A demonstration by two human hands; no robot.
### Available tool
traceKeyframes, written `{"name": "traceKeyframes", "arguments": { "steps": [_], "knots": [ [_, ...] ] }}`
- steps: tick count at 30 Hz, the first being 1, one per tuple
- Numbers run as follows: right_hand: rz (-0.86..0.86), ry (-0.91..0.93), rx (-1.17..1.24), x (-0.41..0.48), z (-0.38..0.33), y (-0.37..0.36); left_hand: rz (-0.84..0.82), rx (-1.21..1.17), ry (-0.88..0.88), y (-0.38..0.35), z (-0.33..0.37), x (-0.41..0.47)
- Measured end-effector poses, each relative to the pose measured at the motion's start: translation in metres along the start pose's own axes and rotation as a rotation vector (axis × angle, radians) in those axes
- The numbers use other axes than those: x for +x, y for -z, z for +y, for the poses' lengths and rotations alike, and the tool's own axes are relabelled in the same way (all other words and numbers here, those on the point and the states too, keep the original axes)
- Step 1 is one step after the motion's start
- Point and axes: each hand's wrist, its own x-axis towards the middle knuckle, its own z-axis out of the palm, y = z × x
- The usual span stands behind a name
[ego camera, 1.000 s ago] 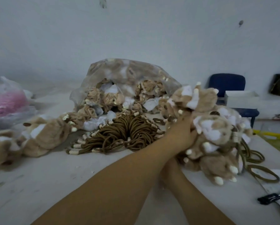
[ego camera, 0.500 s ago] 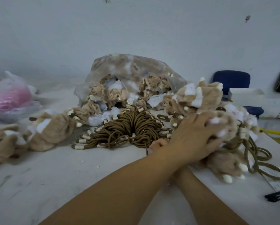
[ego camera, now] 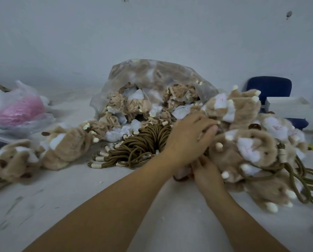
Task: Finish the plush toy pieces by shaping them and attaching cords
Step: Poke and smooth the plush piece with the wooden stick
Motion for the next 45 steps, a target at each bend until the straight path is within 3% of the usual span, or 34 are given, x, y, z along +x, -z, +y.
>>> {"name": "traceKeyframes", "arguments": {
  "steps": [4,6,8,11,15,18,21,23,26,29,31,34,36,38,41,43,45],
  "knots": [
    [0.043,0.008,0.089,0.003,0.000,-0.002,0.055,0.282,0.380,0.034,-0.066,-0.004],
    [0.037,0.003,0.085,0.003,0.001,-0.004,-0.076,0.426,0.600,0.044,-0.096,-0.012],
    [0.037,0.001,0.063,0.002,0.002,-0.005,-0.299,0.454,0.706,0.044,-0.112,-0.026],
    [0.035,0.014,0.037,0.001,0.002,-0.004,-0.357,0.461,0.689,0.037,-0.118,-0.047],
    [0.024,0.046,0.016,0.000,0.003,-0.005,-0.213,0.562,0.684,0.040,-0.120,-0.059],
    [0.017,0.058,0.015,0.000,0.004,-0.005,-0.101,0.425,0.822,0.046,-0.121,-0.039],
    [0.009,0.061,-0.002,0.002,0.004,-0.005,0.023,0.311,0.818,0.049,-0.130,-0.003],
    [0.006,0.068,-0.002,0.003,0.006,-0.005,-0.086,0.306,0.771,0.047,-0.140,0.016],
    [0.006,0.081,-0.026,0.004,0.009,-0.005,-0.314,0.517,0.711,0.042,-0.163,0.032],
    [0.008,0.086,-0.037,0.005,0.011,-0.005,-0.376,0.593,0.719,0.040,-0.181,0.042],
    [0.013,0.085,-0.028,0.006,0.011,-0.005,-0.303,0.460,0.792,0.038,-0.183,0.052],
    [0.017,0.076,-0.003,0.007,0.012,-0.005,-0.031,0.089,0.957,0.036,-0.180,0.067],
    [0.017,0.071,-0.010,0.007,0.013,-0.005,0.067,-0.096,1.005,0.035,-0.174,0.069],
    [0.013,0.061,-0.025,0.006,0.012,-0.005,0.350,-0.693,1.108,0.046,-0.165,0.069],
    [0.001,0.062,-0.019,0.005,0.009,-0.006,0.758,-1.064,1.044,0.067,-0.134,0.049],
    [-0.008,0.057,0.009,0.003,0.007,-0.006,0.730,-1.128,0.891,0.067,-0.100,0.028],
    [-0.014,0.047,0.077,0.001,0.001,-0.008,0.582,-1.044,0.765,0.058,-0.063,0.000]
  ]
}}
